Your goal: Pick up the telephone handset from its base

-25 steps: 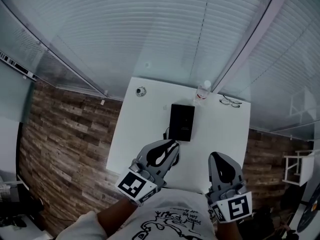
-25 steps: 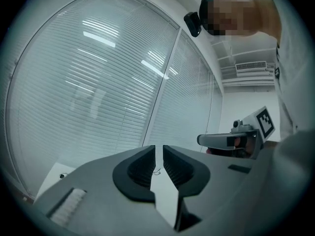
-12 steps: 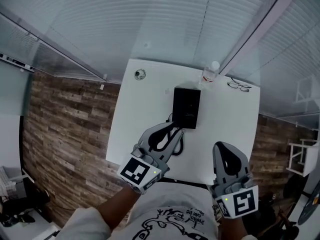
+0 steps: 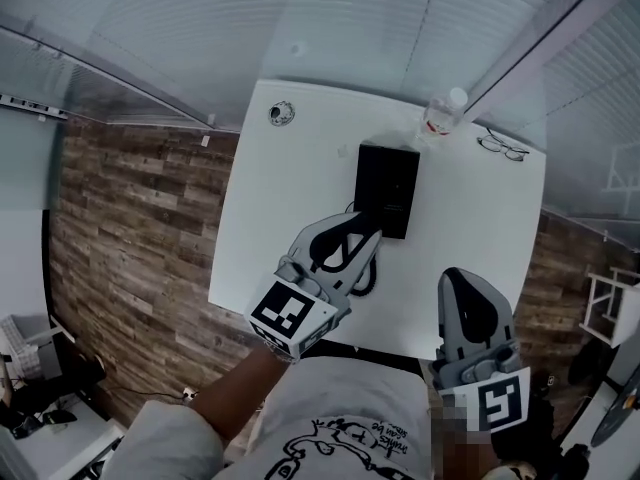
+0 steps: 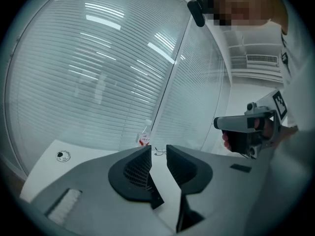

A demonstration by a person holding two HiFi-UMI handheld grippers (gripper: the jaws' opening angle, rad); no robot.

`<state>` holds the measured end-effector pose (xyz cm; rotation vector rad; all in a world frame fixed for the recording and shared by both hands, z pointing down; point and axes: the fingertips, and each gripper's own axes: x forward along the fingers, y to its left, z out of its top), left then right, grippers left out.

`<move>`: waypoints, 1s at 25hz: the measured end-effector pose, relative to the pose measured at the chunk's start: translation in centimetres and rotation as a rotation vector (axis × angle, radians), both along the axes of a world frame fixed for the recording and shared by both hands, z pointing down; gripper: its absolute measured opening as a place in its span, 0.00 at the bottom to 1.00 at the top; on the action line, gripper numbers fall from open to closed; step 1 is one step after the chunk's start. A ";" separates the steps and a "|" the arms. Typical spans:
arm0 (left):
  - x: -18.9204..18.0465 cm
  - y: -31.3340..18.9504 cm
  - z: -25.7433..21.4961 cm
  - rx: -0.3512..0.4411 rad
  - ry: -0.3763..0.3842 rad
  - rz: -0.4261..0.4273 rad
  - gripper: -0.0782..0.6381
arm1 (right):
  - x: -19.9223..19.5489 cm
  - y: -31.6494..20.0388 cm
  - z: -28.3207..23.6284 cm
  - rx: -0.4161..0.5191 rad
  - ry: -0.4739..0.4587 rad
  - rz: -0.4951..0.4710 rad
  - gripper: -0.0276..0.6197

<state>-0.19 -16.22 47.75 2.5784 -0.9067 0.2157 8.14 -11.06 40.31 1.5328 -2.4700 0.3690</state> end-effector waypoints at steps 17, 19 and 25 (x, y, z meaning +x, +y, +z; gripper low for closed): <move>0.1 -4.8 10.1 -0.124 -0.054 -0.076 0.24 | 0.7 -2.1 6.5 -0.086 -0.033 -0.013 0.05; 0.0 -5.3 10.8 -0.128 -0.060 -0.086 0.26 | 0.7 -2.3 7.1 -0.096 -0.037 -0.017 0.05; -0.5 -6.3 13.4 -0.146 -0.075 -0.125 0.31 | 0.8 -2.7 8.8 -0.129 -0.046 -0.020 0.05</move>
